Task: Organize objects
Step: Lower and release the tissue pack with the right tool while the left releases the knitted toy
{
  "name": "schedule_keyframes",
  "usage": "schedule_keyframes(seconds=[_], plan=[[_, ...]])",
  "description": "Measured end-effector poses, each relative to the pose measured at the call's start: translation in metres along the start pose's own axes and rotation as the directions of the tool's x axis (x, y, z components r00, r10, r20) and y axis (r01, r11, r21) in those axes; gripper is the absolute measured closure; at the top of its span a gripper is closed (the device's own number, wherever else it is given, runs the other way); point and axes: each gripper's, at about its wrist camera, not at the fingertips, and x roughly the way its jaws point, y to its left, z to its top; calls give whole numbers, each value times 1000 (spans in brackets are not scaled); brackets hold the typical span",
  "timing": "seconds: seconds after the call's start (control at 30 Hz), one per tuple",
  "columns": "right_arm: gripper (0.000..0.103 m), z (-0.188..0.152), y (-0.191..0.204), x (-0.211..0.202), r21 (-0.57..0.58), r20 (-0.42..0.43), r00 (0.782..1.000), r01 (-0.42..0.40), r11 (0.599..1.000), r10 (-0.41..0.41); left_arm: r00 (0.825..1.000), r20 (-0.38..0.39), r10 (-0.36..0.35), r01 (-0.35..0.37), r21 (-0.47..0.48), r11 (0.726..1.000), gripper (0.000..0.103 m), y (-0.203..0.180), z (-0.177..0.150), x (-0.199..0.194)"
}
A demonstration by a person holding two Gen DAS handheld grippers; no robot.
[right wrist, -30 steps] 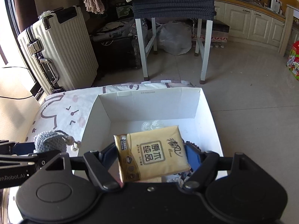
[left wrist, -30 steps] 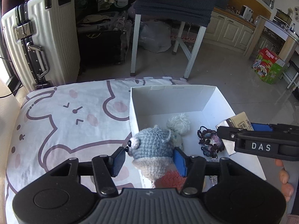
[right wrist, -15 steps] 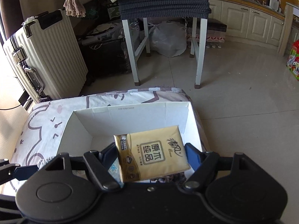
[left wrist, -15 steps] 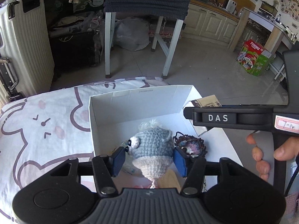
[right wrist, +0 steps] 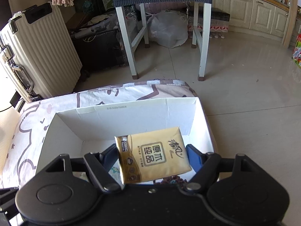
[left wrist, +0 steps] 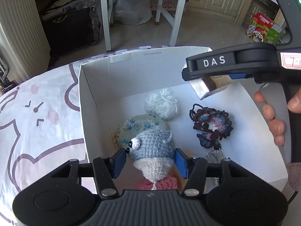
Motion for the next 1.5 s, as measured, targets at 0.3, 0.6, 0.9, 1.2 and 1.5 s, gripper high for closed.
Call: schedule_keyframes(seconds=[0.3,0.6,0.9,1.2,1.5], plan=[[24,1,-4,17,25,10,1000,18,1000,-19,998,9,-62,62,-23,998,47,1,9,4],[13,3,-11,13,59,26,999,22,998,-24,982,107,-153,154,-3,988,47,-19,31,-5],[13,4,-21,8,89,30,1000,0,996,-3,989,39,-142,143,-25,989,43,-27,33,27],[13,-4,-20,7,45,-5,1000,-12,999,12,998,3,-62,62,-4,998,33,-23,27,27],[13,-10,-18,-11,32,2,1000,4,999,-4,999,17,-51,51,-3,999,30,-20,23,6]])
